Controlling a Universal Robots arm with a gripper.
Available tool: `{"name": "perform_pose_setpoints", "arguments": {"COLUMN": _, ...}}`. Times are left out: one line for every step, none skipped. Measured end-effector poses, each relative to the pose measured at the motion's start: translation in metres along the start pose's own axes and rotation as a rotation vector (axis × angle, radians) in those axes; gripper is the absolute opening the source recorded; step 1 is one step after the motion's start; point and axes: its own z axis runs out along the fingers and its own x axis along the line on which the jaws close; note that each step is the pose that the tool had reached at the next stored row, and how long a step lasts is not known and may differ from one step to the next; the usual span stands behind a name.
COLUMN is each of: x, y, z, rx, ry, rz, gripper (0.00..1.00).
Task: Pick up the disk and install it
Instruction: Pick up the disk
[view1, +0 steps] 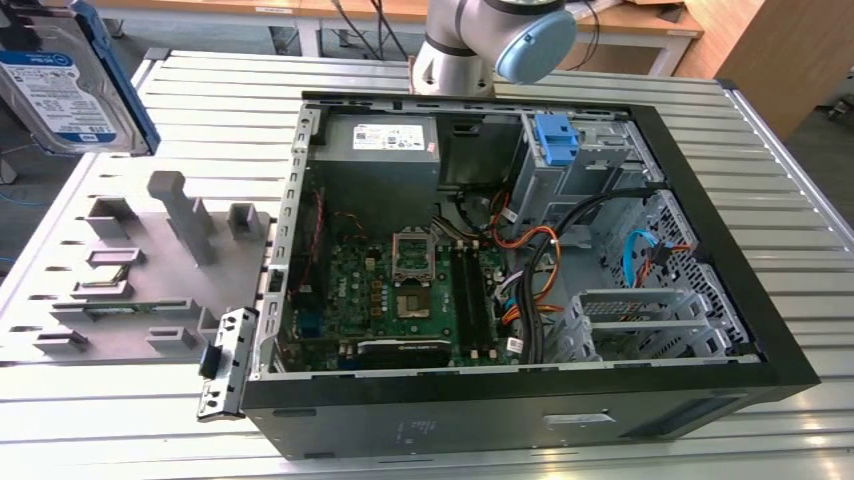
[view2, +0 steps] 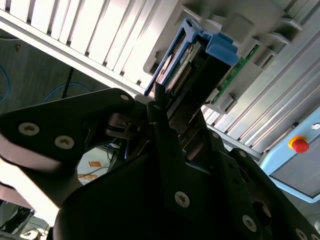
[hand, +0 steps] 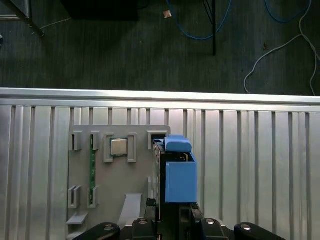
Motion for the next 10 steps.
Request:
{"name": "perform_pose_setpoints", "arguments": {"x": -0.0002, "y": 0.0001, "z": -0.0023, "rx": 0.0001, "ry": 0.0000, "rz": 0.000, "gripper": 0.35}}
{"name": "perform_pose_setpoints", "arguments": {"x": -0.0003, "y": 0.0002, "z": -0.0048, "rx": 0.0000, "ry": 0.0000, "rz": 0.000, "gripper": 0.35}}
{"name": "perform_pose_setpoints", "arguments": {"x": -0.0005, "y": 0.0002, "z": -0.0073, "rx": 0.0000, "ry": 0.0000, "rz": 0.000, "gripper": 0.35}}
{"name": "perform_pose_setpoints", "arguments": {"x": -0.0007, "y": 0.0003, "z": -0.0098, "rx": 0.0000, "ry": 0.0000, "rz": 0.000, "gripper": 0.35}}
{"name": "perform_pose_setpoints", "arguments": {"x": -0.0008, "y": 0.0004, "z": -0.0123, "rx": 0.0001, "ry": 0.0000, "rz": 0.000, "gripper": 0.35}}
{"name": "perform_pose_setpoints", "arguments": {"x": -0.0010, "y": 0.0005, "z": -0.0147, "rx": 0.0001, "ry": 0.0000, "rz": 0.000, "gripper": 0.35}}
{"name": "perform_pose_setpoints", "arguments": {"x": -0.0012, "y": 0.0005, "z": -0.0171, "rx": 0.0000, "ry": 0.0000, "rz": 0.000, "gripper": 0.35}}
{"name": "perform_pose_setpoints", "arguments": {"x": -0.0013, "y": 0.0006, "z": -0.0196, "rx": 0.0001, "ry": -0.0001, "rz": 0.000, "gripper": 0.35}}
{"name": "perform_pose_setpoints", "arguments": {"x": -0.0015, "y": 0.0007, "z": -0.0219, "rx": 0.0001, "ry": -0.0001, "rz": 0.000, "gripper": 0.35}}
{"name": "perform_pose_setpoints", "arguments": {"x": -0.0016, "y": 0.0008, "z": -0.0243, "rx": 0.0000, "ry": 0.0000, "rz": 0.000, "gripper": 0.35}}
